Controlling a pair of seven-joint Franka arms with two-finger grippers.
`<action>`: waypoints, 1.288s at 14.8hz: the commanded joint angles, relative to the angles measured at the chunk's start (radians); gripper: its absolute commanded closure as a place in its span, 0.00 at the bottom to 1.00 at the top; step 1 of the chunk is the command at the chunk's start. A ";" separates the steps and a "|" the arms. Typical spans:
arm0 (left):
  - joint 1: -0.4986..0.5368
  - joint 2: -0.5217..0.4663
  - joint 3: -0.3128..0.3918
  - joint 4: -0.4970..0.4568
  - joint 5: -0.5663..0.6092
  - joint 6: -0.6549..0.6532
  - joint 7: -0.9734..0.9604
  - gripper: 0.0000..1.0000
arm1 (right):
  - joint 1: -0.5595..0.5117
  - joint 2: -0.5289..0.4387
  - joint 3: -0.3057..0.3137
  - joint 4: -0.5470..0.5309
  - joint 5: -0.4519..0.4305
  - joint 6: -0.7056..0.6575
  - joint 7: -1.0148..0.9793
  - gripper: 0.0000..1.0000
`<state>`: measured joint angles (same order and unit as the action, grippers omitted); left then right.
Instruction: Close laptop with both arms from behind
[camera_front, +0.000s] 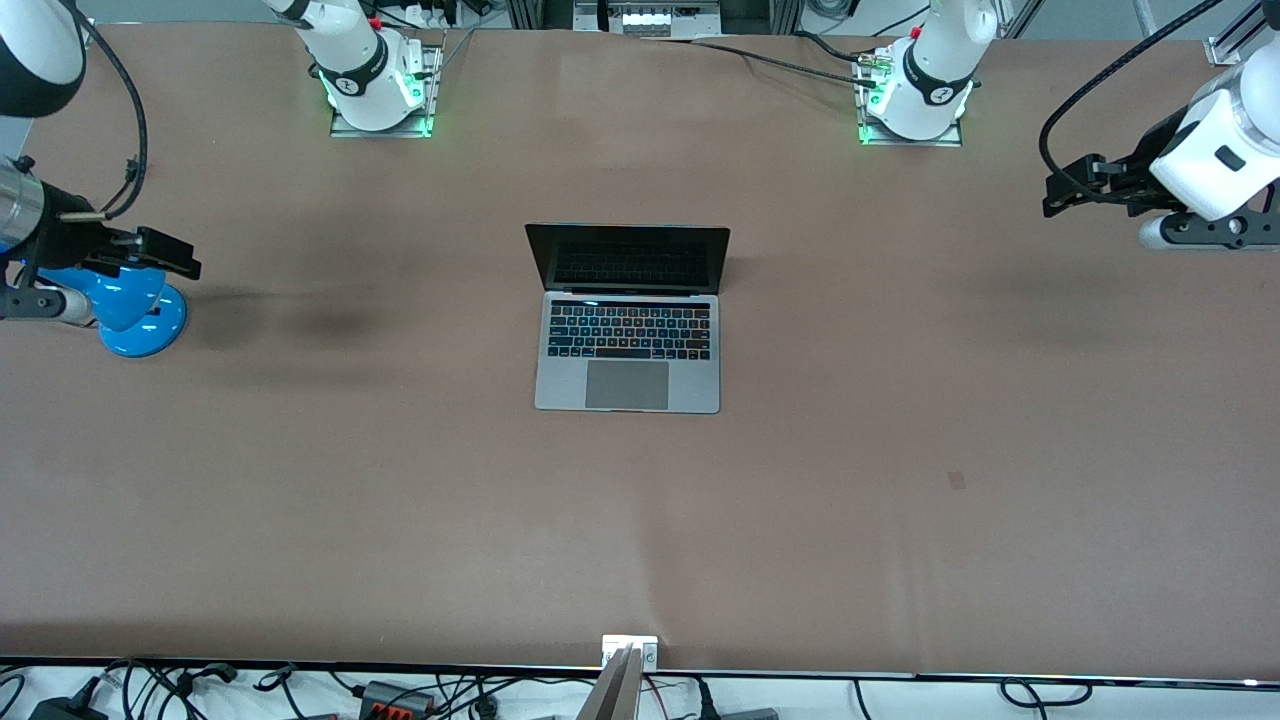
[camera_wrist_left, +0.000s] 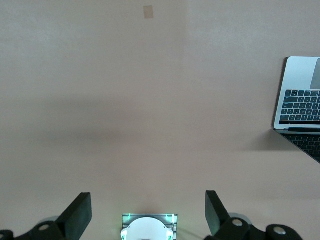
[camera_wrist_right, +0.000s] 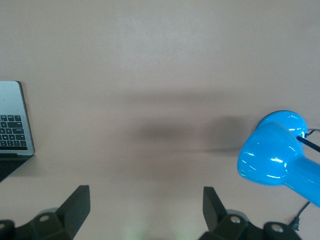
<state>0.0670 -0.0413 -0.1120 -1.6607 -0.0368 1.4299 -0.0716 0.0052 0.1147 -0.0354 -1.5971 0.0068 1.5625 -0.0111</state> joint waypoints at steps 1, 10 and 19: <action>0.004 0.018 -0.005 0.035 -0.015 -0.032 -0.019 0.00 | -0.002 0.002 0.002 0.020 0.013 -0.018 -0.013 0.00; 0.007 0.014 -0.018 0.073 -0.029 -0.098 -0.010 1.00 | 0.056 0.051 0.005 0.025 0.018 -0.099 -0.001 0.60; 0.010 0.017 -0.017 0.079 -0.094 -0.131 -0.013 1.00 | 0.072 0.036 0.005 -0.007 0.038 -0.147 -0.013 1.00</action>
<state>0.0740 -0.0338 -0.1236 -1.6098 -0.1168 1.3223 -0.0914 0.0701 0.1624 -0.0286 -1.5955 0.0194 1.4346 -0.0127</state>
